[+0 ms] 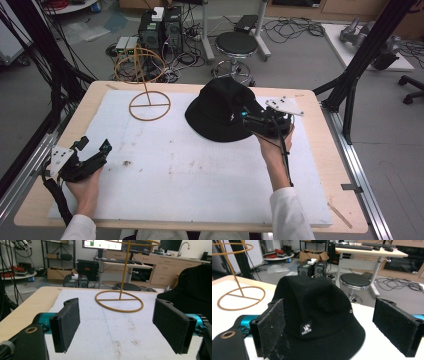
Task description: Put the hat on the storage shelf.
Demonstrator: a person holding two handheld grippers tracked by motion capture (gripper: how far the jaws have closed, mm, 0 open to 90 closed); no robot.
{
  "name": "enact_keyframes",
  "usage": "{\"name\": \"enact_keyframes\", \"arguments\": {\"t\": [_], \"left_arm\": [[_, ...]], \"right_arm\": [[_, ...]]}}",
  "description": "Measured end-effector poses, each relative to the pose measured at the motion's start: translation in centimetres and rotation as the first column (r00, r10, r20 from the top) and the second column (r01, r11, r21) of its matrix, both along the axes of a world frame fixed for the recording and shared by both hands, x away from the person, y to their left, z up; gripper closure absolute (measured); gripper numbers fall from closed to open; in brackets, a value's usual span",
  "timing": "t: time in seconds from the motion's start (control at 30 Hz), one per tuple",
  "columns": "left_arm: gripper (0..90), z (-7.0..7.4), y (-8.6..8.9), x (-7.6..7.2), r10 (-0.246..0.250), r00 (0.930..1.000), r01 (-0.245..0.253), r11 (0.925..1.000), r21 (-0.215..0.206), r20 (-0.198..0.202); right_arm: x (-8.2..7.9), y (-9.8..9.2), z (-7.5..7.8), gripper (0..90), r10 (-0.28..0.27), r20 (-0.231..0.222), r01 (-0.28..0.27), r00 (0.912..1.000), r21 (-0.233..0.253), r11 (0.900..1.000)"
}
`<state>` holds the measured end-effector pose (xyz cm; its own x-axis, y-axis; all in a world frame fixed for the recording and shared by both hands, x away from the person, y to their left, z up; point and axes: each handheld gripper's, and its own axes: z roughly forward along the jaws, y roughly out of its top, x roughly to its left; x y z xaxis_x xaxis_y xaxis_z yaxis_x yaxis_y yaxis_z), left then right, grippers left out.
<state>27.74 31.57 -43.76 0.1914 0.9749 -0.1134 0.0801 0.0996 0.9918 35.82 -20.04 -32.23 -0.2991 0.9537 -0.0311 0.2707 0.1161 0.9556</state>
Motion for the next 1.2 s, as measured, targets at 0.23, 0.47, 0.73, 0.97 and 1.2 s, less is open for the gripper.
{"name": "enact_keyframes", "arguments": {"t": [0.23, 0.47, 0.73, 0.97, 1.2], "left_arm": [[22.4, 0.0, 0.2, -0.1, 0.002, 1.0000, -0.002, 1.0000, -0.006, 0.002], [22.3, 0.1, -0.1, -0.1, -0.003, 1.0000, 0.003, 1.0000, 0.000, 0.007], [22.3, 0.0, -0.1, 0.0, -0.002, 1.0000, 0.002, 1.0000, 0.001, 0.007], [22.3, 0.0, -0.1, 0.0, -0.001, 1.0000, 0.001, 1.0000, 0.006, 0.006], [22.4, 0.0, -0.1, 0.0, 0.006, 0.9999, -0.006, 0.9999, 0.009, 0.011]], "right_arm": [[1.8, 2.0, -0.1, 10.8, -0.010, -0.004, 0.010, 0.9999, 0.009, 1.000], [2.9, 3.2, -0.5, 10.8, -0.014, 0.003, 0.014, 0.9999, 0.001, 1.000], [4.3, 3.8, -1.6, 10.8, -0.041, 0.006, 0.040, 0.9992, 0.029, 0.999], [6.0, 4.4, -3.3, 10.9, -0.057, -0.007, 0.058, 0.9983, 0.053, 0.997], [7.1, 5.8, -4.8, 10.8, -0.051, -0.011, 0.051, 0.9986, 0.056, 0.997]]}}
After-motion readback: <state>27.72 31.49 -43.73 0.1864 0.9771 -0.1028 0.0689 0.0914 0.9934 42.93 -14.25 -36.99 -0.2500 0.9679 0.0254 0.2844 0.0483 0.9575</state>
